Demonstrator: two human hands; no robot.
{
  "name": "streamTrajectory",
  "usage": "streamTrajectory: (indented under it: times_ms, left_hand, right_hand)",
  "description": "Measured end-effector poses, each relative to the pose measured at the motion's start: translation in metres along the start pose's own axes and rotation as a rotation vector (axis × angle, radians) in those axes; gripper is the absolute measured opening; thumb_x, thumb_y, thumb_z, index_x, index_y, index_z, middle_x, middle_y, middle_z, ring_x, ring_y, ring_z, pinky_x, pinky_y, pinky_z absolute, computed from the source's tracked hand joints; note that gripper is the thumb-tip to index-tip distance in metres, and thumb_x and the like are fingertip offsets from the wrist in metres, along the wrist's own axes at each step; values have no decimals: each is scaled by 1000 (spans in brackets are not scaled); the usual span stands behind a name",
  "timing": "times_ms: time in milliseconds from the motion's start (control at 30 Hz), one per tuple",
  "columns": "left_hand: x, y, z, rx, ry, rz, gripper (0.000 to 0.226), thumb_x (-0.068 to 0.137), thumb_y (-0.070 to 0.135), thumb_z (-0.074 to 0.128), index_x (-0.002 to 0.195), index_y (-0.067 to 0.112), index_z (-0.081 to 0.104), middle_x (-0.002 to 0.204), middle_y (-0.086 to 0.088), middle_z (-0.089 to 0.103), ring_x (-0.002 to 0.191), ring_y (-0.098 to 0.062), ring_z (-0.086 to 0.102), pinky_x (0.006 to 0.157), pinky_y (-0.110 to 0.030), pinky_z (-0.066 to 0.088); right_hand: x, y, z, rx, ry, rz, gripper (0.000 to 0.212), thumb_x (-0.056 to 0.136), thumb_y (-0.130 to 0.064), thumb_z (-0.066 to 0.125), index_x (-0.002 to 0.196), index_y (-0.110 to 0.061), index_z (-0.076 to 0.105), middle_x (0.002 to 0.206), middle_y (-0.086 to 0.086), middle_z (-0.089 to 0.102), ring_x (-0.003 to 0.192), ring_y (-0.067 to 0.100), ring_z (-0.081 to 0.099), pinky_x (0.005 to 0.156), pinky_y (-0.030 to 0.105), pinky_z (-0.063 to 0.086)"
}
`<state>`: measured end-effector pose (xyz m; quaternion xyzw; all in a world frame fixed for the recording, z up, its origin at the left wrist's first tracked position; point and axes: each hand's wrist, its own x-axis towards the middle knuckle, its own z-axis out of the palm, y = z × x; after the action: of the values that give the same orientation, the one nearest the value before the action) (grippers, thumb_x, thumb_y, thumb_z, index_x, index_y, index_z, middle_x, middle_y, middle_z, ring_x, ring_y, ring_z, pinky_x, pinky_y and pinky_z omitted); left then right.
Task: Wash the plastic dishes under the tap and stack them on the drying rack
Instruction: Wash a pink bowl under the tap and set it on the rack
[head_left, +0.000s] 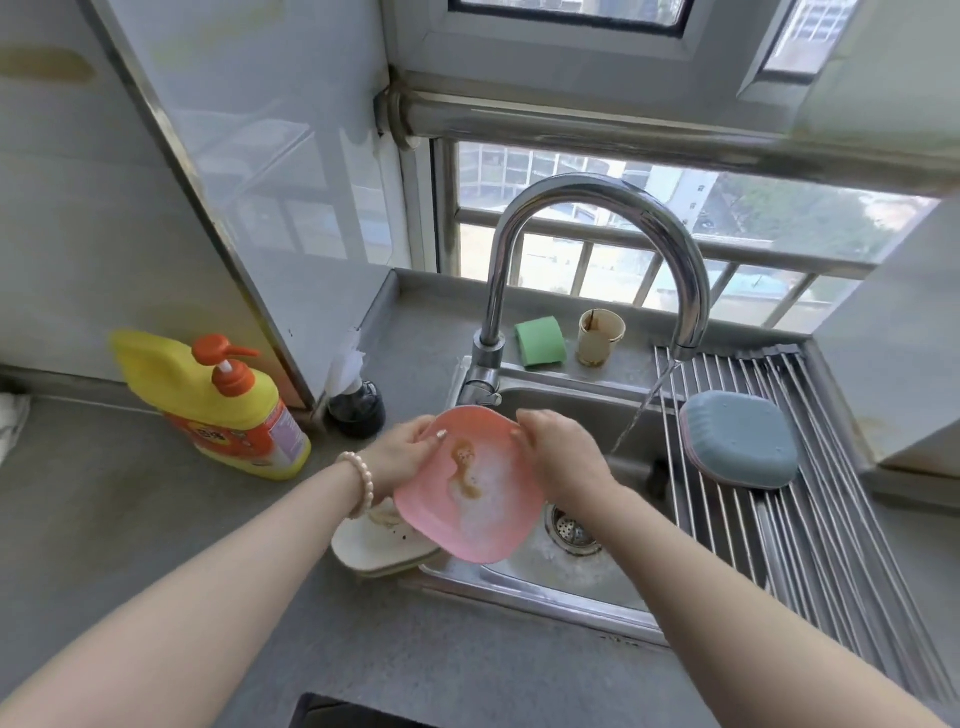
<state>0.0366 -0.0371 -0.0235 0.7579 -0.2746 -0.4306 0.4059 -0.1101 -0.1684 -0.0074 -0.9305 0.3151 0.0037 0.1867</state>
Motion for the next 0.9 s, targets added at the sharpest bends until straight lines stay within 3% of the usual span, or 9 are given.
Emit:
streamTrajectory:
  times_ms: [100, 200, 267, 333, 400, 533, 633, 733, 900]
  left_hand:
    - [3, -3, 19, -134, 72, -30, 19, 102, 19, 39, 111, 16, 56, 102, -9, 65, 92, -21, 61, 85, -36, 51]
    - [5, -3, 28, -179, 138, -27, 20, 102, 19, 37, 111, 18, 54, 94, -4, 63, 91, -22, 59, 81, -33, 50]
    - [6, -5, 35, -175, 157, -34, 21, 103, 23, 35, 111, 23, 54, 96, -4, 64, 93, -24, 60, 89, -40, 51]
    - [5, -2, 47, -198, 161, -42, 24, 103, 28, 34, 115, 22, 53, 104, -7, 65, 96, -25, 60, 94, -43, 49]
    - [4, -2, 61, -209, 180, -42, 27, 102, 29, 33, 118, 19, 53, 117, -6, 62, 103, -22, 55, 92, -25, 46]
    - [-14, 11, 67, -334, 226, -93, 34, 103, 25, 32, 122, 9, 55, 100, -1, 62, 91, -12, 50, 56, -1, 37]
    - [-8, 7, 67, -402, 264, -132, 42, 104, 27, 29, 141, 12, 40, 135, -12, 51, 109, -19, 49, 64, -9, 40]
    - [-6, 9, 80, -435, 193, -83, 44, 104, 27, 27, 143, 10, 35, 138, -2, 43, 125, -17, 42, 93, -14, 33]
    - [0, 10, 70, -472, 177, -89, 54, 95, 47, 33, 136, 14, 45, 132, -9, 55, 117, -21, 54, 103, -33, 41]
  right_hand:
    - [-32, -12, 14, -186, -100, -243, 72, 95, -53, 10, 150, -8, 20, 159, 12, 12, 147, 27, 9, 118, 40, 5]
    - [-65, -4, 28, -259, -260, -488, 94, 90, -63, -11, 129, -9, 55, 145, 13, 43, 132, 32, 41, 110, 43, 30]
    - [-66, 4, 25, -309, -261, -404, 108, 81, -68, -20, 131, -5, 53, 145, 16, 43, 132, 33, 41, 111, 43, 29]
    - [-51, 6, 23, -336, -296, -236, 118, 62, -71, -25, 150, -3, 17, 157, 18, 15, 145, 31, 13, 118, 42, 6]
    - [-35, -4, 25, -275, -325, -167, 116, 58, -71, -23, 152, -8, -1, 159, 15, -3, 147, 27, -5, 117, 40, -6]
    - [-45, -9, 27, -82, -529, -378, 76, 92, -61, 4, 153, -15, 0, 160, 5, -6, 146, 19, -11, 117, 36, -11]
    - [-58, 10, 18, -187, -540, -390, 88, 82, -69, -2, 153, -18, 6, 160, 2, -2, 147, 18, -7, 119, 36, -3]
    - [-37, 15, 19, -246, -370, -126, 111, 62, -76, -14, 152, -12, -2, 159, 7, -11, 146, 22, -13, 118, 38, -2]
    - [-56, -5, 16, -22, -547, -357, 68, 98, -55, 12, 153, -17, -4, 160, 3, -7, 145, 14, -15, 118, 31, -11]
